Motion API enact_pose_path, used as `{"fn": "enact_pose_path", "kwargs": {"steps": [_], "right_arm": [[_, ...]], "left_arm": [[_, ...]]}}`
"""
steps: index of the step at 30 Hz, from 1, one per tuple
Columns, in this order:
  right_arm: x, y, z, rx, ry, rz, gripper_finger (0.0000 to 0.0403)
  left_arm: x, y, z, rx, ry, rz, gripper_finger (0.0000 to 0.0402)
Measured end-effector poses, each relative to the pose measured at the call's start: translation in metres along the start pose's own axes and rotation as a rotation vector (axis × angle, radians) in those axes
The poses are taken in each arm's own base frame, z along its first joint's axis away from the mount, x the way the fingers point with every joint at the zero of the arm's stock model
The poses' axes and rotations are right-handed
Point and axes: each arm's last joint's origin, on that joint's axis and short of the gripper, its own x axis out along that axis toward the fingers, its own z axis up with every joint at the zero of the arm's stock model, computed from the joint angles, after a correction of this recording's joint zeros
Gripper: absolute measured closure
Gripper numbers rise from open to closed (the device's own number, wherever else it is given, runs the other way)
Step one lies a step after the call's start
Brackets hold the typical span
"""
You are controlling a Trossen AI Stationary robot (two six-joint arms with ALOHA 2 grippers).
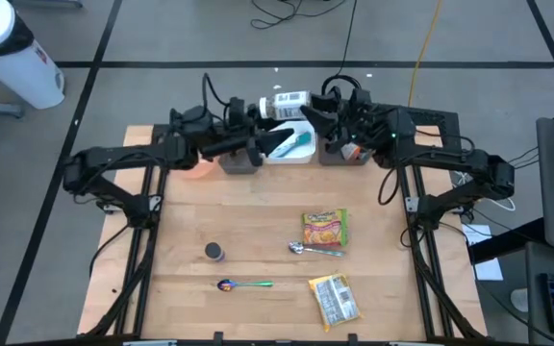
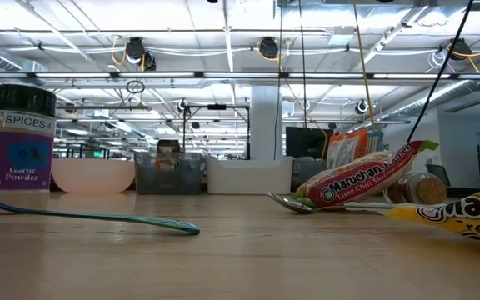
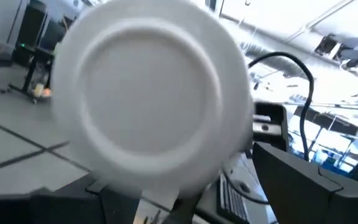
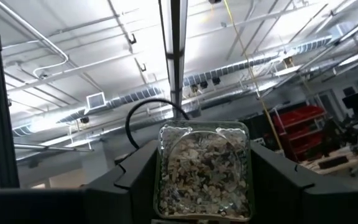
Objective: Pick & Place Food Item
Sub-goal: Put the white seasoning bottle into the left black bin
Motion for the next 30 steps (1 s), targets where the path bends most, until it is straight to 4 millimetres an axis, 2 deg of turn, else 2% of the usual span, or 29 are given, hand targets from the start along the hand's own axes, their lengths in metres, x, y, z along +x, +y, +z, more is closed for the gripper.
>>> {"fn": "enact_pose_path", "kwargs": {"steps": [14,22,30], "right_arm": [[0.0,0.0,-0.001,0.0,0.003,-0.002,0.0212],[0.004,-0.004,-0.015,0.043,0.029,0.004,0.0213],[0.008,-0.007,-0.028,0.081,-0.005,0.02,0.0213]], "left_arm": [[0.001,0.002,0.007,0.058,-0.102,0.027,0.0105],[-0.001,0.004,0.016,0.09,-0.2,0.118,0.0105],[-0.001,0.006,0.019,0.091,-0.212,0.09,0.0105]]}}
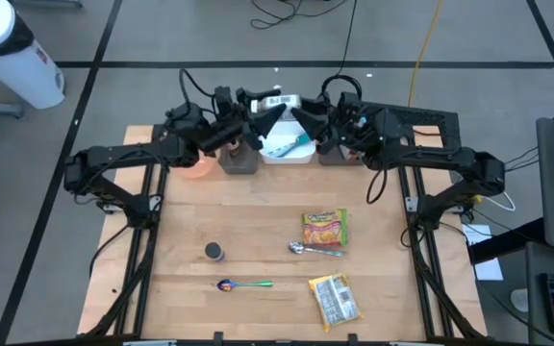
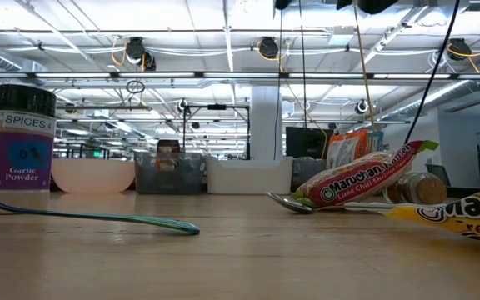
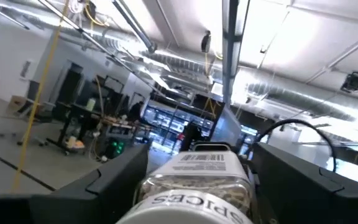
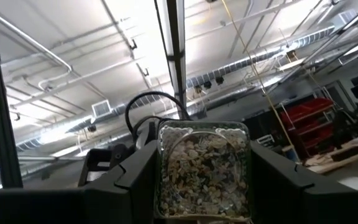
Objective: Pick & Place Food Item
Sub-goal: Put the white seasoning bottle into the left black bin
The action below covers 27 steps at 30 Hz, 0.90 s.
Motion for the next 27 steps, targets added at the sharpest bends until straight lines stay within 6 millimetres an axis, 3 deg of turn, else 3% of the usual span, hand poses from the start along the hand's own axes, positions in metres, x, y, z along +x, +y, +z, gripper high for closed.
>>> {"fn": "enact_pose_path", "kwargs": {"steps": [22,27], "right_arm": [[-0.0002,-0.0043,0.0061,-0.01,-0.064,0.014,0.0213],[-0.0002,-0.0043,0.0062,-0.01,-0.065,0.013,0.0213]], "left_arm": [[0.0001,0.0007,-0.0044,-0.007,0.041,-0.002,0.0106],[0.0001,0.0007,-0.0043,-0.005,0.04,-0.001,0.014]]}}
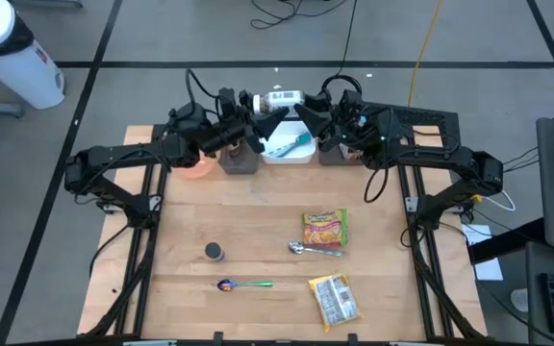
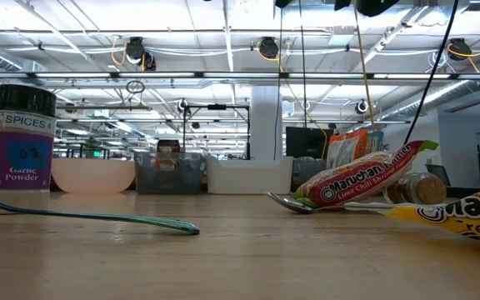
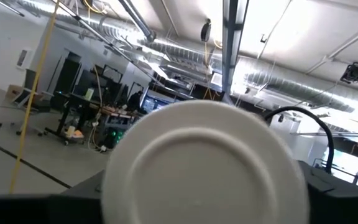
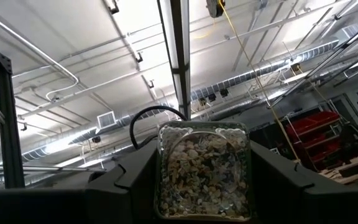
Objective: Pick & Place Food Item
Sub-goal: Put the white seasoning bottle into the left black bin
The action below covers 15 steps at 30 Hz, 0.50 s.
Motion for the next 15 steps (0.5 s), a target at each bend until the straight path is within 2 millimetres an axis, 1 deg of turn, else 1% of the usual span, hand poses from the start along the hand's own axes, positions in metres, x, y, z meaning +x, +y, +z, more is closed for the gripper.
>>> {"fn": "enact_pose_path", "kwargs": {"steps": [4,5,13,15], "right_arm": [[0.0,0.0005,0.0002,0.01,0.0,0.009,0.0213],[0.0,0.0007,0.0003,0.008,0.0,0.01,0.0213],[0.0001,0.0006,-0.0001,0.001,0.004,0.008,0.0212],[0.0001,0.0007,-0.0006,-0.007,0.015,0.018,0.0203]], "left_arm": [[0.0,-0.0012,0.0004,-0.006,0.0,-0.021,0.0191],[-0.0002,-0.0014,0.0006,-0.006,-0.001,-0.022,0.0195],[0.0003,0.0055,0.0027,-0.003,0.014,-0.048,0.0195],[0.0003,0.0071,0.0029,0.0,0.019,-0.055,0.0195]]}}
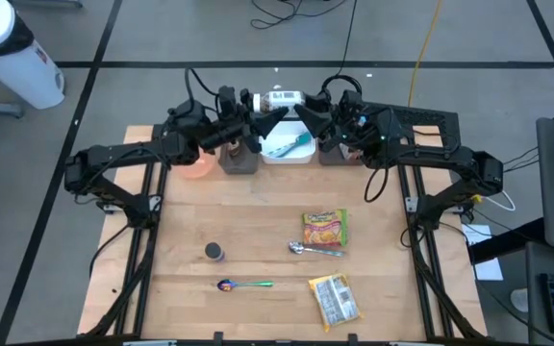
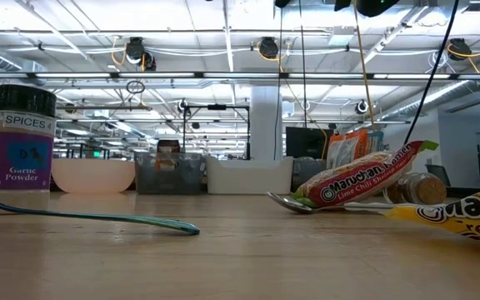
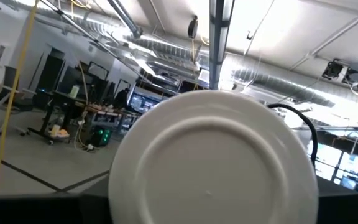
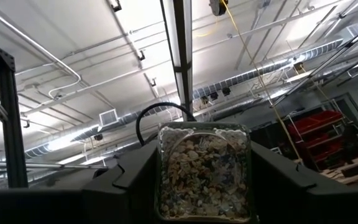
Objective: Pick & Place Food Item
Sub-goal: Put the white seasoning bottle into the left black bin
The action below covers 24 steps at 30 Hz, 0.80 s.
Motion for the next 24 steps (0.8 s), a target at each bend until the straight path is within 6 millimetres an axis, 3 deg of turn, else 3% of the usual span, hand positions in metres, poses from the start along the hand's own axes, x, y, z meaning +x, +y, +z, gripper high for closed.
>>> {"fn": "enact_pose_path", "kwargs": {"steps": [10,19,24], "right_arm": [[-0.003,-0.007,0.003,0.014,0.114,0.038,0.0139],[-0.017,-0.015,0.028,0.012,0.308,0.072,0.0144],[-0.026,-0.023,0.031,0.084,0.459,0.09,0.0151]], "left_arm": [[-0.013,0.001,0.007,0.046,0.141,0.004,0.0195],[-0.036,-0.003,0.013,0.047,0.351,-0.005,0.0195],[-0.042,0.0,0.012,0.01,0.445,-0.013,0.0195]]}}
